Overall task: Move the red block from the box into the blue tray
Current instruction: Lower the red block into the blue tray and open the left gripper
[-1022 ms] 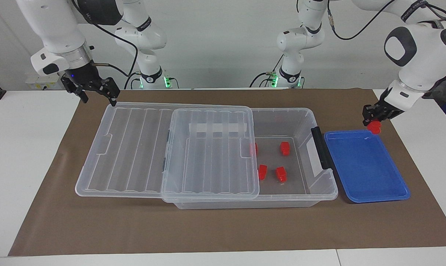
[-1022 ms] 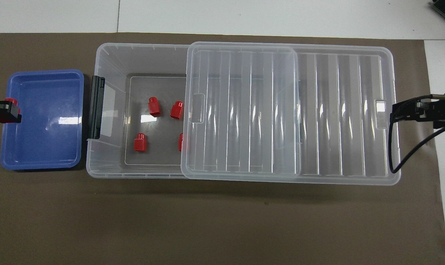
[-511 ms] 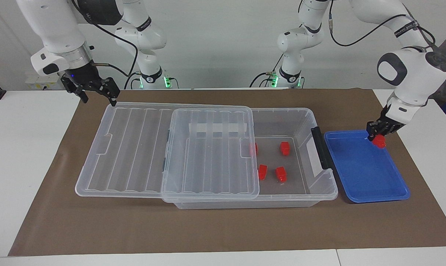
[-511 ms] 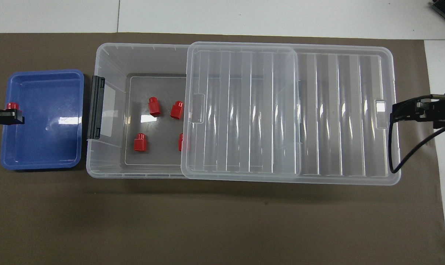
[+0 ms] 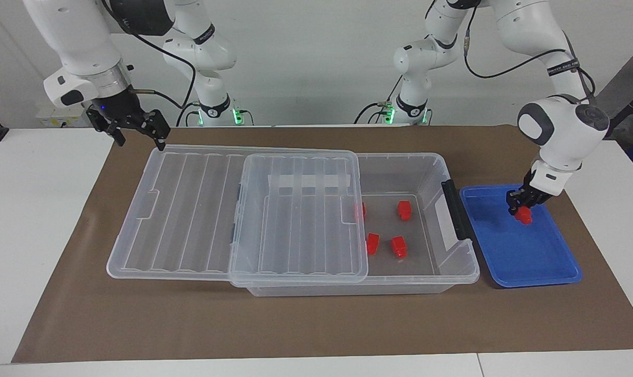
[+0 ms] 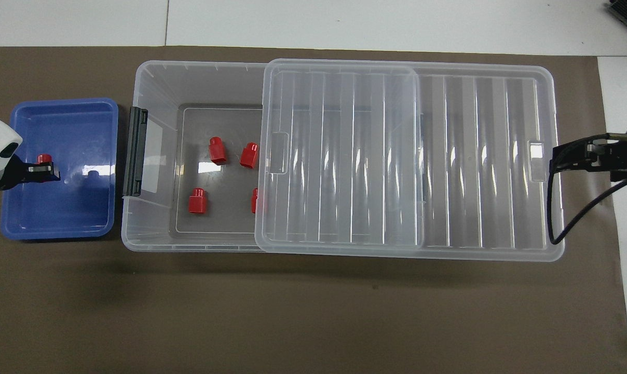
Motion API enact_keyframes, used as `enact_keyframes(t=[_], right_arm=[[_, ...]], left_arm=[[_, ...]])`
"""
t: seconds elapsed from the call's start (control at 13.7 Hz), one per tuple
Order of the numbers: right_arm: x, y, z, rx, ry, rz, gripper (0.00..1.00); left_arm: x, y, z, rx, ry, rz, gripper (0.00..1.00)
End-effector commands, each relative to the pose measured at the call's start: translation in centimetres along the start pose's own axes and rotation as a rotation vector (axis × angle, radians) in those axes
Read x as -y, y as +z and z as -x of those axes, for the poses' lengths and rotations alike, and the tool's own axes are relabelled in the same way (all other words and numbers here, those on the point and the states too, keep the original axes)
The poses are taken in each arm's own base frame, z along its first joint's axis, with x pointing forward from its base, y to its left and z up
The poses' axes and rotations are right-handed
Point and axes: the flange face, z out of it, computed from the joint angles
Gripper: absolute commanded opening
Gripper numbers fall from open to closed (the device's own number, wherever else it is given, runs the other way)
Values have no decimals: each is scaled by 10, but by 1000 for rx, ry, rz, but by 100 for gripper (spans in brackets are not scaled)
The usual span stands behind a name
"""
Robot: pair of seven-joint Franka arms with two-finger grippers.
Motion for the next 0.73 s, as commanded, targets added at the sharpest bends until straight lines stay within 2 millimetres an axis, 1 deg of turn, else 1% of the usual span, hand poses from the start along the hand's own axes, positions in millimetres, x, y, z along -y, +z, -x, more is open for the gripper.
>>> enact_keyframes(t=[0.0,0.07,0.22,0.58,0.66], right_arm=[[-1,-1,4,5,-18,-5,100],[-1,-1,4,5,-19,-5,100],[-1,-1,4,5,-18,-5,100],[0,-1,4,5,-18,-6,100],[0,-1,4,5,-18,-6,100]], left_arm=[[-7,34,-4,-14,-22,14,11],[-7,44,-6,-27,-24,14,11],[-8,55,-7,-32,-37,16,11],[-10,58,-8,-41,-43,16,13],[-10,59,-7,-40,-40,16,23]])
